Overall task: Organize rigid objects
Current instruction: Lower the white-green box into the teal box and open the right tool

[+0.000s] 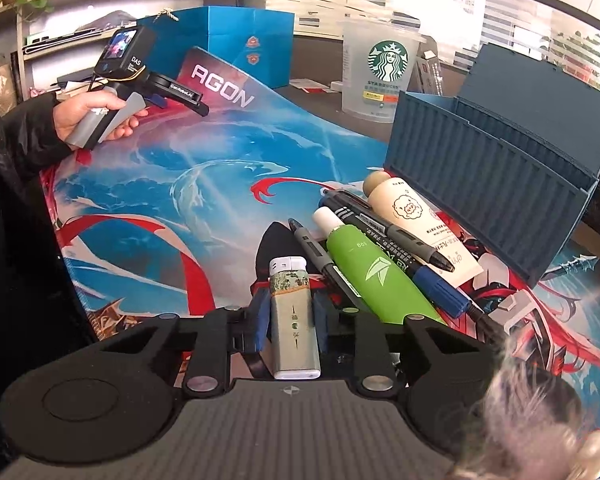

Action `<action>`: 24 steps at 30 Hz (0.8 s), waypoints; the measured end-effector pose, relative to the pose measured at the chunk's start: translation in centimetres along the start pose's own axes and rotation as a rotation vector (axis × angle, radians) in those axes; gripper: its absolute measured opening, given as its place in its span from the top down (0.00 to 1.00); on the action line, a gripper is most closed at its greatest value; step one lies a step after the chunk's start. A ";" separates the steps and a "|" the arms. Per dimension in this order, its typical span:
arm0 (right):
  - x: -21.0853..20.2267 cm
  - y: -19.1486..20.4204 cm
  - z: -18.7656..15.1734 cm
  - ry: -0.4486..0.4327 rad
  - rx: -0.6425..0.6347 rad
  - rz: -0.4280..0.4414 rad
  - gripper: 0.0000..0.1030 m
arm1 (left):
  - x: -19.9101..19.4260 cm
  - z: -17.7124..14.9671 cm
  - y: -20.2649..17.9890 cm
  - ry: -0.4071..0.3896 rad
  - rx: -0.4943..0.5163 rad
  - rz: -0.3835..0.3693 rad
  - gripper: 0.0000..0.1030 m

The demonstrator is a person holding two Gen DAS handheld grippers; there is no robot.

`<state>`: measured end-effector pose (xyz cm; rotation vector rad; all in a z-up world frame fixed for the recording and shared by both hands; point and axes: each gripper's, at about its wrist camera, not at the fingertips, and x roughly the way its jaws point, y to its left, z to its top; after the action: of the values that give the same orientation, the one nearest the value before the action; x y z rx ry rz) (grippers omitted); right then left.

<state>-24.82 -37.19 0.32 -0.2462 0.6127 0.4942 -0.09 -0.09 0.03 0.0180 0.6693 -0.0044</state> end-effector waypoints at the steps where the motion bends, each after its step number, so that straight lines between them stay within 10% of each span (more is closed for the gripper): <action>1: 0.0 0.0 0.1 0.000 -0.005 -0.002 0.79 | 0.0 0.0 0.0 0.000 0.000 0.000 0.00; 24: -0.3 -1.0 3.9 -0.007 -0.098 -0.001 0.79 | 0.0 0.0 0.0 0.000 0.000 -0.001 0.00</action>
<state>-22.62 -36.80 3.70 -0.3374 0.5818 0.5248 -0.09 -0.08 0.03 0.0181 0.6692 -0.0050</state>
